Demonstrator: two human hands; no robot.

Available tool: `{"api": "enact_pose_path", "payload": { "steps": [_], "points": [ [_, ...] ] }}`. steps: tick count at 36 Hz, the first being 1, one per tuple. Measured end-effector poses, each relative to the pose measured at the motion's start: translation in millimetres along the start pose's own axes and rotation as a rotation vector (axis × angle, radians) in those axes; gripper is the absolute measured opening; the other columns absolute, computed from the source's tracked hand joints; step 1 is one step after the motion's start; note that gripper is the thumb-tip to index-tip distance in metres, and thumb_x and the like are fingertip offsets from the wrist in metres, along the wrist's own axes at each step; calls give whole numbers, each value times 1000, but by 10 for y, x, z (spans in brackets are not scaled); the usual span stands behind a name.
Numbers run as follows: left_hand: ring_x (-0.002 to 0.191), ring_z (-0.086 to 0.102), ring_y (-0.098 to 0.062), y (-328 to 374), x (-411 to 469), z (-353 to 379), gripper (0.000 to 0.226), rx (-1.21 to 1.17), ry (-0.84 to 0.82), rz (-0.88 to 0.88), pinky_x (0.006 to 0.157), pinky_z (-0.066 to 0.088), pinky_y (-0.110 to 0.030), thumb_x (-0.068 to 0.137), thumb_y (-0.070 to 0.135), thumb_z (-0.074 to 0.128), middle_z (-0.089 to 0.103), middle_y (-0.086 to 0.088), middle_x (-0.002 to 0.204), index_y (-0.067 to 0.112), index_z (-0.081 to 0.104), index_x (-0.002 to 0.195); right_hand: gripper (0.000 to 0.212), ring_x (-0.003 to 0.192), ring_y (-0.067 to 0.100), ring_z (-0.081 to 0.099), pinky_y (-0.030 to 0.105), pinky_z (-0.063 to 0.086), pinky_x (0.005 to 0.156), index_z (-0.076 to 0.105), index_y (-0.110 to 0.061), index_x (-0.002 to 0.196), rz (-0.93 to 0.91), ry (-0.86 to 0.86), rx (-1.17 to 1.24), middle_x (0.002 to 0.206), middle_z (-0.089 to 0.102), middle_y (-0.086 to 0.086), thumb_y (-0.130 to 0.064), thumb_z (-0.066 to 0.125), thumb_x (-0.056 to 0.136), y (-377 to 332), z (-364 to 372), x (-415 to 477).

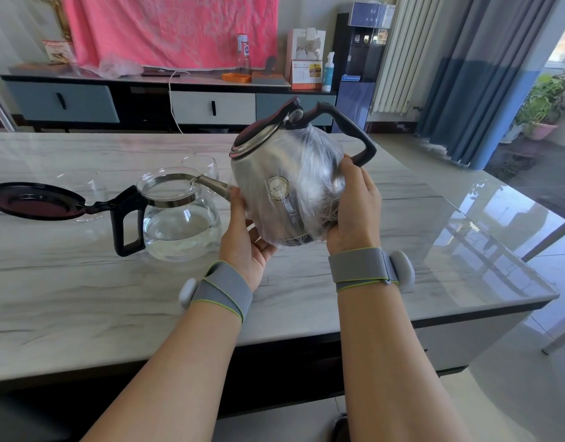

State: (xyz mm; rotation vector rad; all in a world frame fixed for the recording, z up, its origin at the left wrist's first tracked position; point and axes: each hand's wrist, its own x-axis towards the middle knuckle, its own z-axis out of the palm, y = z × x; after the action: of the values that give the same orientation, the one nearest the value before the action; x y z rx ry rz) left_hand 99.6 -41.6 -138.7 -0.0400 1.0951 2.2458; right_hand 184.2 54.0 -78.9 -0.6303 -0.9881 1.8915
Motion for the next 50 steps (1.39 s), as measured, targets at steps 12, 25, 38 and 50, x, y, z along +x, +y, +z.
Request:
{"api": "enact_pose_path", "payload": {
  "steps": [12, 25, 38, 50],
  "points": [
    [86, 75, -22, -3, -10, 7, 65, -17, 6, -8, 71, 62, -37, 81, 69, 64, 76, -9, 91, 13, 66, 115, 23, 114, 24, 71, 51, 54, 110, 77, -13, 120, -22, -11, -16, 113, 77, 5, -20, 64, 103, 5, -2, 4],
    [91, 75, -24, 2, -14, 5, 70, -30, 16, -16, 71, 62, -37, 81, 70, 64, 75, -10, 99, 13, 66, 121, 17, 120, 28, 70, 52, 54, 110, 78, -17, 112, -28, -24, -25, 111, 76, 2, -21, 64, 104, -7, 3, -7],
    [82, 75, -21, 0, 2, -1, 64, -35, 17, -21, 65, 61, -35, 81, 69, 64, 75, -8, 92, 13, 66, 113, 22, 116, 25, 71, 47, 55, 107, 77, -14, 119, -47, -23, -38, 109, 76, 1, -21, 63, 104, -9, 6, -7],
    [82, 76, -21, -6, 22, -11, 64, -28, 13, -25, 66, 62, -35, 81, 70, 64, 76, -9, 94, 13, 67, 111, 16, 105, 20, 70, 47, 55, 106, 78, -17, 109, -56, -38, -53, 102, 74, -1, -22, 64, 104, -17, 3, 2]
  ]
}}
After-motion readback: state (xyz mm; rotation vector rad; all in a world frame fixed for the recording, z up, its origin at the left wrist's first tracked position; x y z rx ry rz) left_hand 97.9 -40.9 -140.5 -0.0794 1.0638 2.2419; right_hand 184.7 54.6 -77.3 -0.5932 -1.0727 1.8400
